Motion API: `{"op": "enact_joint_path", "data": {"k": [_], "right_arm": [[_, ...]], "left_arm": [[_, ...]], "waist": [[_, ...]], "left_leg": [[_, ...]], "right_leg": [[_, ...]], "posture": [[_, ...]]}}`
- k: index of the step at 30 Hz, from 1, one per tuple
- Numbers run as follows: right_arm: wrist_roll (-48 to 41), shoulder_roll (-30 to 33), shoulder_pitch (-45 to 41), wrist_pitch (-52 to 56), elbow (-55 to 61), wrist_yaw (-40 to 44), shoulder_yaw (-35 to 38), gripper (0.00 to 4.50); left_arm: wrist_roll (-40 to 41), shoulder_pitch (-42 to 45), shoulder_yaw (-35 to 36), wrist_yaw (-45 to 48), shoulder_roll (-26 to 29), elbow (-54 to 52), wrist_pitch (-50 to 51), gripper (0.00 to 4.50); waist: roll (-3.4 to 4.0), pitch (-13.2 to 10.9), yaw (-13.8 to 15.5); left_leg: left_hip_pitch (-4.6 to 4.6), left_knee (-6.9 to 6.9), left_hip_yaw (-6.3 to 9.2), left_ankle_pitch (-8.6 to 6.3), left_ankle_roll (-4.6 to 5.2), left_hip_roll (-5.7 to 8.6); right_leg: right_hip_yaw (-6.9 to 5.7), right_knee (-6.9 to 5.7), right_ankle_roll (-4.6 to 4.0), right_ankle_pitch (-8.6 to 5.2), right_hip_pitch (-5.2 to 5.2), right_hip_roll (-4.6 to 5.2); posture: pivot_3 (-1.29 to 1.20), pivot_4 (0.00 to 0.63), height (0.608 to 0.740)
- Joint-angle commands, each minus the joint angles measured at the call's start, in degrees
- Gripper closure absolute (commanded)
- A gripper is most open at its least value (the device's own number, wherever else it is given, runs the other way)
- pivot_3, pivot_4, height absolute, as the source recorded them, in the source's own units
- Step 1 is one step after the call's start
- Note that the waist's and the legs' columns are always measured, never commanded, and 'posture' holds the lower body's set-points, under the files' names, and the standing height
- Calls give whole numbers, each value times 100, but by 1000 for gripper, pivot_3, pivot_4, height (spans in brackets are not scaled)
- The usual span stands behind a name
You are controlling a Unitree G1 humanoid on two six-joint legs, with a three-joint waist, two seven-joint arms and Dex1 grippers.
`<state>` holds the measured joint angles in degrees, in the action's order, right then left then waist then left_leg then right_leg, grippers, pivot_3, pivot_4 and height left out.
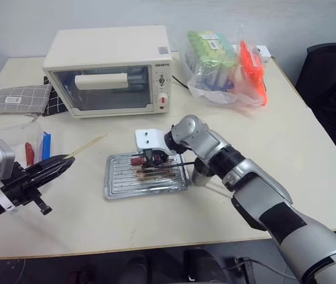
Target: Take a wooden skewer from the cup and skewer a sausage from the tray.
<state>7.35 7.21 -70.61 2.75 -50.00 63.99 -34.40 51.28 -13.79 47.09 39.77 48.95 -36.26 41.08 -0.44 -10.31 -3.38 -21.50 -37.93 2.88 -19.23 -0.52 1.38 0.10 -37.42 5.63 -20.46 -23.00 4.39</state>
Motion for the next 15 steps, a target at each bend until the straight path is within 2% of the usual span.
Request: {"op": "enact_joint_path", "data": {"k": [1, 8, 11, 14, 15], "right_arm": [[131, -105, -97, -128, -92, -30, 209, 2479], [307, -169, -50, -221, -222, -16, 357, 2479], [351, -199, -31, -214, -220, 33, 431, 2979], [383, -218, -8, -179, -196, 36, 478, 3785], [394, -222, -2, -173, -192, 36, 487, 3785]], "left_arm": [[-47, 53, 91, 42, 64, -33, -144, 4500], [-63, 105, 41, 74, 68, 19, -181, 4500], [-83, 121, 16, 97, 69, 39, -190, 4500], [-111, 150, -5, 131, 79, 81, -201, 4500], [-121, 162, -13, 142, 81, 92, -203, 4500]], "waist": [[0, 0, -6], [0, 0, -7], [0, 0, -6], [0, 0, -10], [0, 0, -11]], "left_leg": [[0, 0, 0, 0, -1, 0], [1, -1, -1, 0, -2, 0], [1, -1, -1, 0, -3, 0], [1, -1, -1, 0, -2, 0], [1, -1, -1, 0, -3, 0]], "right_leg": [[0, -1, 0, 0, 0, 0], [0, -4, -2, -1, -1, 0], [0, -5, -2, -1, -1, 0], [0, -7, -2, -1, -3, 0], [0, -8, -2, -1, -3, 0]], "posture": [[0, 150, 740], [0, 150, 740], [0, 150, 740], [0, 150, 740], [0, 150, 740]]}}
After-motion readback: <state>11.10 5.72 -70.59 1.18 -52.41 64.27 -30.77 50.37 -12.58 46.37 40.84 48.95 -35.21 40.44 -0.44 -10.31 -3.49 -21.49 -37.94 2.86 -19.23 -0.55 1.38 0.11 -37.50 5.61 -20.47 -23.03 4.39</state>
